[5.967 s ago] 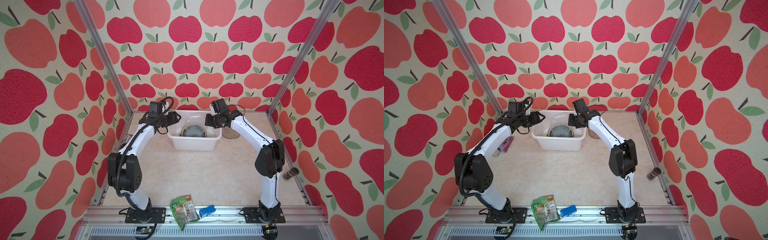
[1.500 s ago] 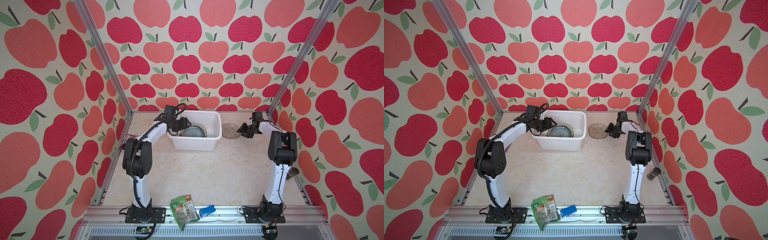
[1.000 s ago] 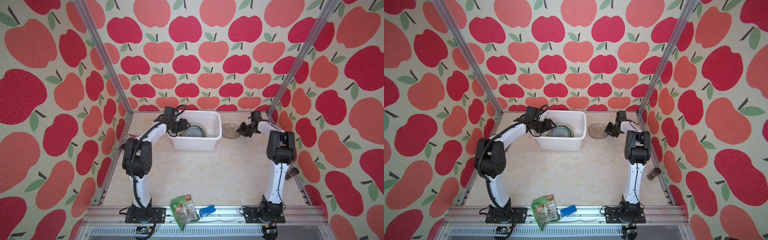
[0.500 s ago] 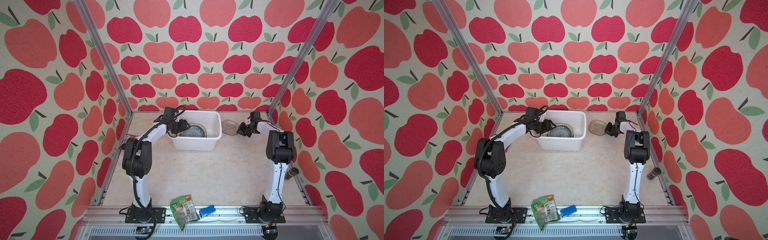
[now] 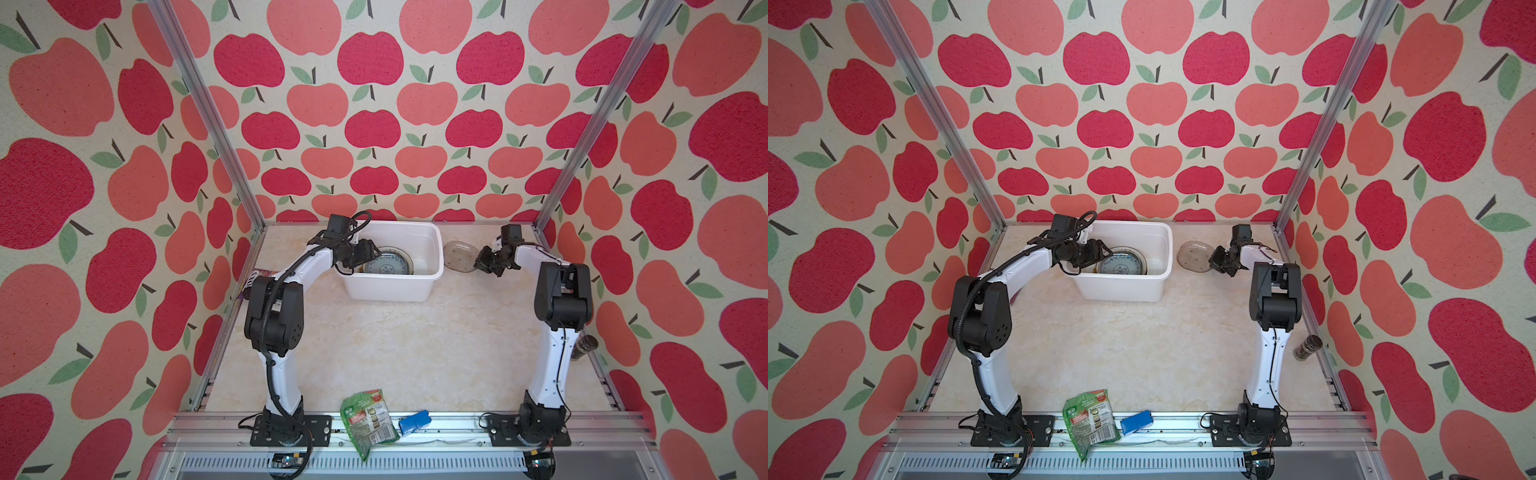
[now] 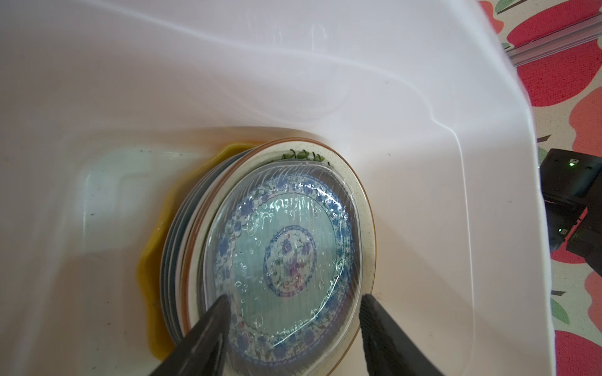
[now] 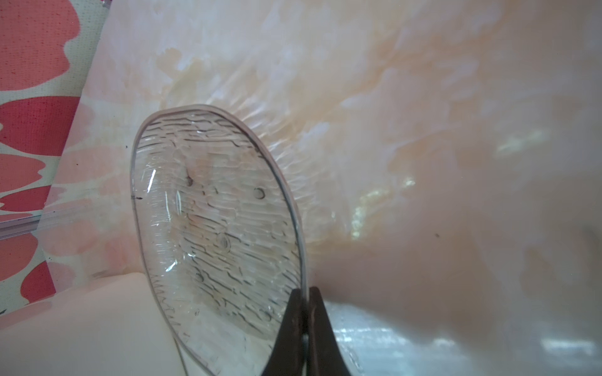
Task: Place the plates into the plastic bin on the countertop
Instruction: Pick up the plate from the top-right of the table.
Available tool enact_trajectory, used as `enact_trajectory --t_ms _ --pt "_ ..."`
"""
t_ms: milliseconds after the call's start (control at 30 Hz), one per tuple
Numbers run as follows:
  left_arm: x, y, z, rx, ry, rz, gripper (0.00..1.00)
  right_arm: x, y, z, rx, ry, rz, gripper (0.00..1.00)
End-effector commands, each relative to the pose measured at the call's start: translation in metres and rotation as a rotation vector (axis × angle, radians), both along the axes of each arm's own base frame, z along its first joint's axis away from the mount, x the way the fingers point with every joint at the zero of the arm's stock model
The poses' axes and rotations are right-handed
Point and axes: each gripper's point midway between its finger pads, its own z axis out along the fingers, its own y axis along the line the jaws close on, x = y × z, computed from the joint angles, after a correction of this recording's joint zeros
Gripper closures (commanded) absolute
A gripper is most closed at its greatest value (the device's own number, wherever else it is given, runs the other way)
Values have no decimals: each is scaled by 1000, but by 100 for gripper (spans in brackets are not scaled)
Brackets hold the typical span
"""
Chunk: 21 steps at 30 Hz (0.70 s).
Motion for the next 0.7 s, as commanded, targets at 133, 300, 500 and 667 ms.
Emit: enact_trajectory --t_ms 133,300,500,667 --pt "12 15 27 4 -68 16 35 4 -13 133 -18 -248 -104 100" --pt "21 22 42 -3 -105 36 33 3 5 215 2 -416 -86 100" --pt "40 41 54 -20 -112 93 32 -4 67 284 6 -524 67 100" --pt "47 57 61 -64 -83 182 33 -18 128 316 -13 -556 240 100"
